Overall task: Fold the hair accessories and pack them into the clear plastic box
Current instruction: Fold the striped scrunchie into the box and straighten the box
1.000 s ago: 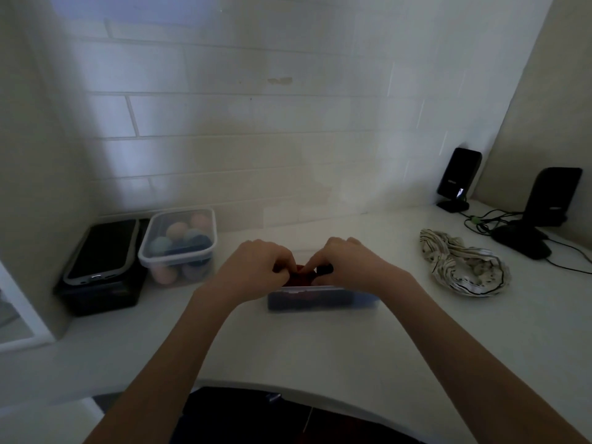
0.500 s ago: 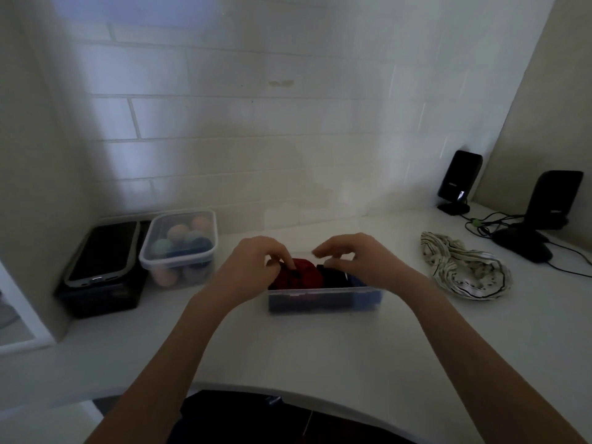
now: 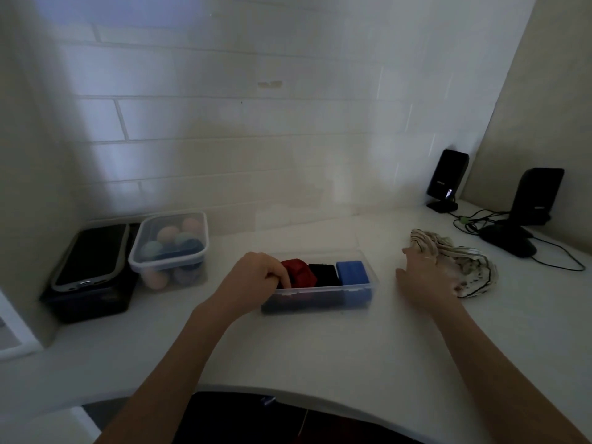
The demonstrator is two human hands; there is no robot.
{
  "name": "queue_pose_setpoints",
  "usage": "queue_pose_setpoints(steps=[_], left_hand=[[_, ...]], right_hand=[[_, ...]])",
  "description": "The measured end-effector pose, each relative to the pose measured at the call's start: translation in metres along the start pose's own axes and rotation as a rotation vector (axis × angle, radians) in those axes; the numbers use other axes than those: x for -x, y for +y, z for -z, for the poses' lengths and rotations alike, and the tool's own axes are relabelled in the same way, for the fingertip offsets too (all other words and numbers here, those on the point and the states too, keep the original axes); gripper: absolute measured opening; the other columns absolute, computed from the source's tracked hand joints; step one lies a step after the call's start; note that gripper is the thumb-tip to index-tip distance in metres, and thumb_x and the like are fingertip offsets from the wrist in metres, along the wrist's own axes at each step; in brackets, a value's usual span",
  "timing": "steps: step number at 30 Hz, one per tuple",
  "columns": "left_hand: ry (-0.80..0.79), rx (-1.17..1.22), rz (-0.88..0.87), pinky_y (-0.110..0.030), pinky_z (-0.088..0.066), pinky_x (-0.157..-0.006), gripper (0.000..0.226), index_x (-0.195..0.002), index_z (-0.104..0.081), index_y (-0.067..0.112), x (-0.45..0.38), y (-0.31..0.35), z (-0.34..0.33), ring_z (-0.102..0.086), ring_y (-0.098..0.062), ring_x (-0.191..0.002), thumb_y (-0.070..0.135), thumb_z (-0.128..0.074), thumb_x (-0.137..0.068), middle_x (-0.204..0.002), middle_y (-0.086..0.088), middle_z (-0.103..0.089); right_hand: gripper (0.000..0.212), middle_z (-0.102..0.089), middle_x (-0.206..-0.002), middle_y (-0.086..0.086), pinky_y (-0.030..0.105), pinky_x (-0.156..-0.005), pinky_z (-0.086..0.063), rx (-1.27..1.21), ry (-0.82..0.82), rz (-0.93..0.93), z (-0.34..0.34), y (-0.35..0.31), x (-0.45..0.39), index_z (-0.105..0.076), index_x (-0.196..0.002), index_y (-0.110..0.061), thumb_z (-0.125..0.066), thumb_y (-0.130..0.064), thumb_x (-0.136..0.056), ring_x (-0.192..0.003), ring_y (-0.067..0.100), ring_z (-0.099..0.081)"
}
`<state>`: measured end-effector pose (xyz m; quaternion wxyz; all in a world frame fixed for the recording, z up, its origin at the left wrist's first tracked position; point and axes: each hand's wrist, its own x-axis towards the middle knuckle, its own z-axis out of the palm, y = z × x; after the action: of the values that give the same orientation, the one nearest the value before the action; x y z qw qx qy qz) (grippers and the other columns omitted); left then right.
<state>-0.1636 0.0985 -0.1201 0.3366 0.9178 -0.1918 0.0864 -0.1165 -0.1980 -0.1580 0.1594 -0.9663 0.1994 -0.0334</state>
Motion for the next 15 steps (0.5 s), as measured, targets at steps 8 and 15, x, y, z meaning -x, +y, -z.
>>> queue_pose_setpoints(steps=[8, 15], left_hand=[[0.104, 0.126, -0.069, -0.011, -0.042, -0.059, 0.041, -0.061, -0.073, 0.015, -0.006, -0.001, 0.003, -0.06, -0.013, -0.064, -0.017, -0.047, -0.064, -0.066, -0.002, -0.069], [0.194, 0.228, -0.184, -0.02, -0.046, -0.091, 0.043, -0.112, -0.06, 0.025, -0.024, 0.023, 0.004, -0.058, -0.005, -0.1, 0.004, -0.067, -0.075, -0.109, 0.01, -0.063]], right_hand=[[0.037, -0.066, -0.108, 0.017, 0.038, -0.083, -0.046, -0.281, 0.273, 0.293, 0.001, -0.009, 0.011, -0.06, -0.115, -0.011, -0.042, 0.003, -0.085, -0.1, 0.034, -0.06], [0.037, -0.065, -0.102, -0.004, 0.028, -0.066, -0.047, -0.476, 0.597, 0.581, 0.052, -0.059, 0.058, -0.063, -0.101, -0.02, -0.044, 0.006, -0.082, -0.081, 0.009, -0.056]])
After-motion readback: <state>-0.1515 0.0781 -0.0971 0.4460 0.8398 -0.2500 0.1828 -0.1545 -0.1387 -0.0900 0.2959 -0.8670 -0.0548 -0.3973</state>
